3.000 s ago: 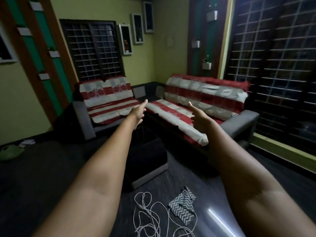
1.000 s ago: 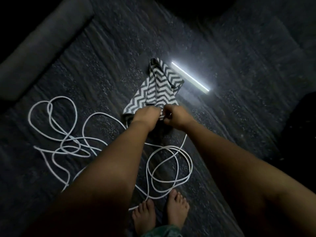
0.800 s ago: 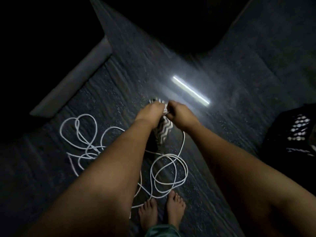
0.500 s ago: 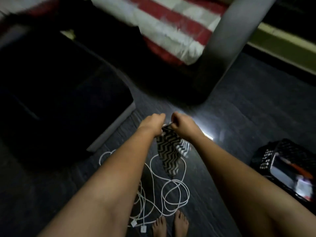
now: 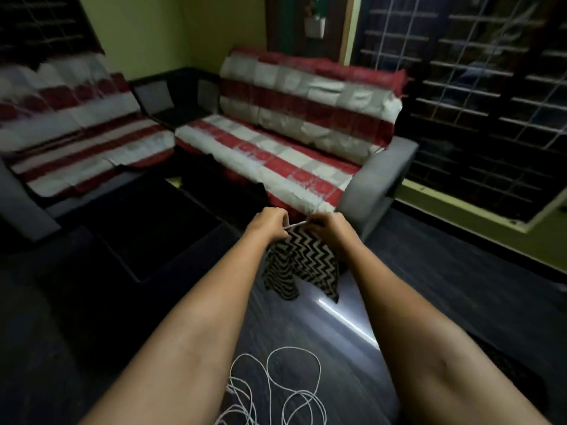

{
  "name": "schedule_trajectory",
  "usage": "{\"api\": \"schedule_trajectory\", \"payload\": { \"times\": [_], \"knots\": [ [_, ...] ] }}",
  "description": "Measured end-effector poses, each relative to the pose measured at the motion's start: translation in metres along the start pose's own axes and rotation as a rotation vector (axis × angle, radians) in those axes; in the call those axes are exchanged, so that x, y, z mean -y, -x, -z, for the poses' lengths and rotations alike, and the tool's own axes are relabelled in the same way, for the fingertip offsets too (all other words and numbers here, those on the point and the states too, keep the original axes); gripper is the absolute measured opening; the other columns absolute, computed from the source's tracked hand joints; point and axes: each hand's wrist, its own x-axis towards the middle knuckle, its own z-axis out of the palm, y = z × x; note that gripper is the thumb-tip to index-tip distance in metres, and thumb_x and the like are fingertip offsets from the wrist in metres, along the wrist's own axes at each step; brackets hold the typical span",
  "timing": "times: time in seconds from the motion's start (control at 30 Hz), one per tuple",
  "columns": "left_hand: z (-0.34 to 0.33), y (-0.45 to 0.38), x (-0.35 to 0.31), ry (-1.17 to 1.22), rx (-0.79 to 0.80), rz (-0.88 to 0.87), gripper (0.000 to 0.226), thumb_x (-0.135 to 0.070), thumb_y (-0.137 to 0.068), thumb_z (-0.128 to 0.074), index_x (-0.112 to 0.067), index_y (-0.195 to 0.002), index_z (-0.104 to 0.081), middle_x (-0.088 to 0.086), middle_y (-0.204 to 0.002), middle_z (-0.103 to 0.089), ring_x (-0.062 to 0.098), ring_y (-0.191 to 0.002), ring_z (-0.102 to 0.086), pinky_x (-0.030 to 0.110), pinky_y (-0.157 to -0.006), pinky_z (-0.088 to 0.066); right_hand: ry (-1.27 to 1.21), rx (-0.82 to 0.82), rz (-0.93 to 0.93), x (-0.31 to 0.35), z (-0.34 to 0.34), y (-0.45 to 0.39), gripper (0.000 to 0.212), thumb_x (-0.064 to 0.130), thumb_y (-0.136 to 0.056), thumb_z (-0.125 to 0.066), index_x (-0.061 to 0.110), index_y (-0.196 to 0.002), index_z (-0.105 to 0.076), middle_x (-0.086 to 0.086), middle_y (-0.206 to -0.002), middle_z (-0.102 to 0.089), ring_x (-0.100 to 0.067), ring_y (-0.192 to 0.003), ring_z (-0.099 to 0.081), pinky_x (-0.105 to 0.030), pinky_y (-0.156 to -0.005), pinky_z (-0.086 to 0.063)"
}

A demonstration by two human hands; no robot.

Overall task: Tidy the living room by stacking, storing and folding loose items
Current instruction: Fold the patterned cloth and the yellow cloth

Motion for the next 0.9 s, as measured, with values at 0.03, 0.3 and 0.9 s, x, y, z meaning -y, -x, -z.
{"api": "schedule_trajectory", "payload": {
  "times": [0.03, 0.3, 0.9],
  "knots": [
    [0.005, 0.004, -0.005, -0.001, -0.037, 0.0, 0.014, -0.015, -0.081, -0.064, -0.016, -0.095, -0.064, 0.006, -0.099, -0.066, 0.025, -0.094, -0.063, 0.036, -0.079, -0.052, 0.012, -0.016, 0.03, 0.003, 0.012, 0.0, 0.014, 0.035, -0.091, -0.059, 0.03, -0.099, -0.07, 0.002, -0.094, -0.069, -0.017, -0.087, -0.063, -0.034, -0.075, -0.051],
    [-0.005, 0.025, 0.015, -0.093, -0.046, 0.1, 0.019, -0.023, -0.082, -0.062, -0.017, -0.099, -0.068, 0.011, -0.108, -0.067, 0.029, -0.103, -0.062, 0.032, -0.083, -0.049, -0.065, -0.329, -0.053, -0.016, 0.081, 0.0, 0.026, 0.026, -0.091, -0.063, 0.004, -0.103, -0.071, -0.014, -0.104, -0.056, -0.028, -0.097, -0.056, -0.031, -0.087, -0.043],
    [-0.034, -0.002, 0.007, 0.966, 0.028, 0.199, 0.027, -0.008, -0.083, -0.071, -0.013, -0.065, -0.053, 0.001, -0.054, -0.054, 0.011, -0.047, -0.05, 0.018, -0.043, -0.041, -0.035, -0.304, -0.754, -0.076, 0.096, 0.041, 0.029, 0.01, -0.091, -0.05, 0.014, -0.119, -0.055, -0.016, -0.121, -0.059, -0.032, -0.111, -0.057, -0.028, -0.077, -0.045]
  ]
}}
